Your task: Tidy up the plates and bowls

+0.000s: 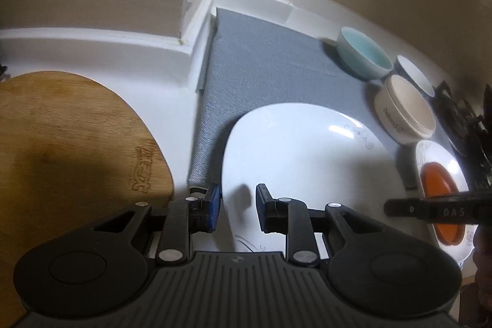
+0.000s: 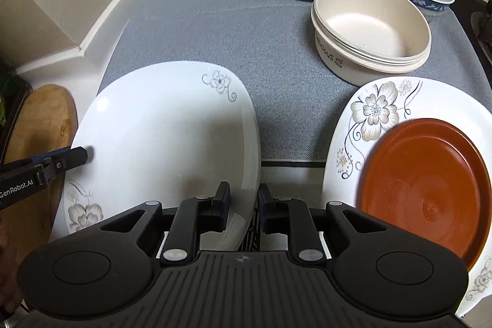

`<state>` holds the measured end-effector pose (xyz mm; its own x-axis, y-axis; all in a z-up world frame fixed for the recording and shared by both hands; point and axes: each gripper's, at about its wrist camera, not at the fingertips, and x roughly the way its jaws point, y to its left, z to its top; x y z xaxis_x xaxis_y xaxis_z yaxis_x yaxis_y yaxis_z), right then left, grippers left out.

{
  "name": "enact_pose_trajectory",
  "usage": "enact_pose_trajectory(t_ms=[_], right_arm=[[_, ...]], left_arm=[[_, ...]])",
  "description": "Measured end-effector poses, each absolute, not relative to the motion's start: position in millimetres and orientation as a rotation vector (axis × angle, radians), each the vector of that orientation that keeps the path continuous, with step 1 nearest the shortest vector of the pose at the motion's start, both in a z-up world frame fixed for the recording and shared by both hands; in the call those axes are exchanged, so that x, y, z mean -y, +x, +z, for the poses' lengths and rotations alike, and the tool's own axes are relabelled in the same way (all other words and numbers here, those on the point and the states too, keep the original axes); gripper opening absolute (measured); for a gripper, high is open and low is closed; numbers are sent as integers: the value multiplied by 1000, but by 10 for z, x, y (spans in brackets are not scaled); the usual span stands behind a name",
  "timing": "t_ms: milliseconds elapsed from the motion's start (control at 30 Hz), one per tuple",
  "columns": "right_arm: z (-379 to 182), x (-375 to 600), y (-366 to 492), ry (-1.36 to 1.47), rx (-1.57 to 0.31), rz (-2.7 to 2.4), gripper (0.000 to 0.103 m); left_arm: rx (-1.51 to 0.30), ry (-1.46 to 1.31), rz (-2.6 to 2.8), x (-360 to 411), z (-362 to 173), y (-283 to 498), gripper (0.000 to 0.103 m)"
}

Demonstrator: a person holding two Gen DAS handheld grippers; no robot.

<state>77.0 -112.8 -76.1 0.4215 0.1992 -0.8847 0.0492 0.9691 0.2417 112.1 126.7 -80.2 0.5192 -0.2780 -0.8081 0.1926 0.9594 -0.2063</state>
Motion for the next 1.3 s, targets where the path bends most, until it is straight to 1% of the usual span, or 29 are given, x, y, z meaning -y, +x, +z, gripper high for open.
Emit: enact_pose_trajectory(t_ms=[67,233,500,833,1067,1300], right_arm=[[-774,1143,785,255,-1124,96,23],[-803,1172,780,271,-1094,104,25],[-840,1172,732,287,-1056,100,23],[-680,1197,515,289,-991,130,20],[-509,1372,326,297,-928,146,20],[-413,1759,129,350,-871,109,20]], left_arm=[[-980,-79,-281,-1245,-811,1116,25],[-986,-77,-288,-1265,-854,1117,18],[-955,-64,-302,-1272,-833,1062,17],[-909,-39,-296,-1277,-659,908,18],[-863,-14,-290,-1048,-426,775,18],[-837,30,-322,-585,-264,700,18]])
